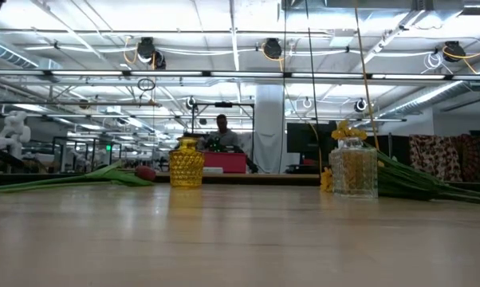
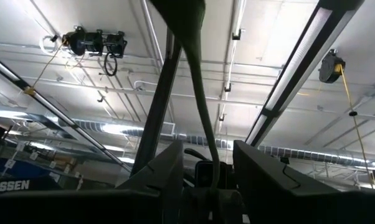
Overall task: Sort flowers into vase by color
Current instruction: Put the red flower into the yellow vase
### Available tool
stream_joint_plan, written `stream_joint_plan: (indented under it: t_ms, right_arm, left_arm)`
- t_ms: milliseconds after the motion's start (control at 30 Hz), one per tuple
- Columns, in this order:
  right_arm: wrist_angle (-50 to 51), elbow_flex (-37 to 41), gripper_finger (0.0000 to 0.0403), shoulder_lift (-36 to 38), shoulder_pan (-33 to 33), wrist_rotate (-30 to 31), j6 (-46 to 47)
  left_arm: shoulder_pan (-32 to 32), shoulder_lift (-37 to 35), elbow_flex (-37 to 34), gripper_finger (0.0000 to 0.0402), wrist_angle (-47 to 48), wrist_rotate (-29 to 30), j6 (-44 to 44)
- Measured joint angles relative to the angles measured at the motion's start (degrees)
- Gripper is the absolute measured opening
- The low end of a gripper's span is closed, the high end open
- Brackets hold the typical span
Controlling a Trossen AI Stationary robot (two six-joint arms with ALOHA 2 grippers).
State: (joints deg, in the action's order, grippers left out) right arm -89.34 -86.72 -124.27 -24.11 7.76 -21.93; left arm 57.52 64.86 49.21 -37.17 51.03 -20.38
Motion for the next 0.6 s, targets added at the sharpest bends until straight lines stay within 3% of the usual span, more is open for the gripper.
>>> stream_joint_plan:
  t_ms: [367, 600]
  right_arm:
    - [-0.5, 0.0, 0.0121, 0.0, 0.0, -0.4, -1.7]
    - [-0.5, 0.0, 0.0025, 0.0, 0.0, -0.7, -1.9]
  left_arm:
    - [0.0, 0.0, 0.0, 0.0006, 0.9, 0.2, 0.2]
    - [0.0, 0.0, 0.0, 0.0006, 2.6, 0.5, 1.4]
